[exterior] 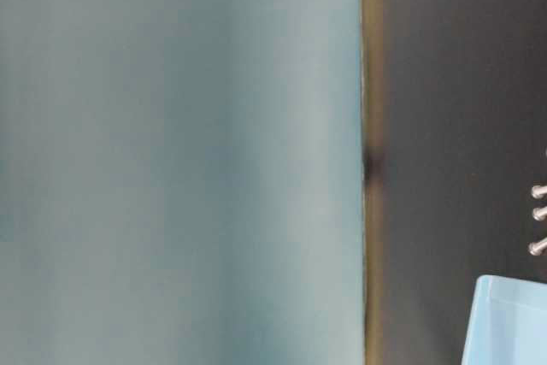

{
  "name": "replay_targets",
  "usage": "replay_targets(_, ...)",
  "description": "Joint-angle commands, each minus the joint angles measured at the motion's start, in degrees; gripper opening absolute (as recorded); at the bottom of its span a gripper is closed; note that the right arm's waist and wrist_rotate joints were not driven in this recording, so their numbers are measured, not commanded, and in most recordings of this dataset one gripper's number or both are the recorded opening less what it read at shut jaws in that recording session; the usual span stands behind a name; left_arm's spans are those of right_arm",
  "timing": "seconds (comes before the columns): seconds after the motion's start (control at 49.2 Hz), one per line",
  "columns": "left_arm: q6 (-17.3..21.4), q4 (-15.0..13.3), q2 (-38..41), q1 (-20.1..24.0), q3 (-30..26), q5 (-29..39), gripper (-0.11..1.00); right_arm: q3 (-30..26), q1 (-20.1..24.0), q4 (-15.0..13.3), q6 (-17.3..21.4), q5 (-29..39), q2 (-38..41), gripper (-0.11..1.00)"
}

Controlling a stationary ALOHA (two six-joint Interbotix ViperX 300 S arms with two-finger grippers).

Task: Hold the dustpan with the left arm, while a human hand uses a hand brush to gather screws into the dustpan.
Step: 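Hold the dustpan steady with the left gripper while screws are swept in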

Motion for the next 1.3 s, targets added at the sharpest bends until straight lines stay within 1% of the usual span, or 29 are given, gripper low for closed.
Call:
replay_targets(0.0,-0.3,0.2,0.0,0.2,-0.8,-0.6,0.29,-0.3,0.0,0.1,0.0,-0.2,0.4,0.0)
replay_targets(0.549,0.2,0.1,0.2,0.2,-1.1,0.0,0.29,-0.3,0.0,0.1,0.0,-0.2,0.4,0.0)
replay_targets(0.853,-0.7,0.2,0.3,0.2,-0.4,-2.4,0.29,-0.3,0.0,0.1,0.0,-0.2,0.4,0.0)
replay_targets(0.935,-0.8,0.2,0.7,0.2,-0.6,-4.8,0.29,-0.3,0.0,0.1,0.0,-0.2,0.4,0.0)
replay_targets(1.097,-1.5,0.2,1.8,0.4,-0.2,-12.7,0.29,-0.3,0.0,0.1,0.0,-0.2,0.4,0.0)
replay_targets(1.179,-1.8,0.2,2.4,0.5,0.9,-17.8,0.29,-0.3,0.0,0.1,-0.1,-0.2,0.4,0.0)
replay_targets(1.28,-1.8,0.2,2.9,1.1,2.8,-26.4,0.29,-0.3,0.0,0.1,-0.1,-0.2,0.4,0.0)
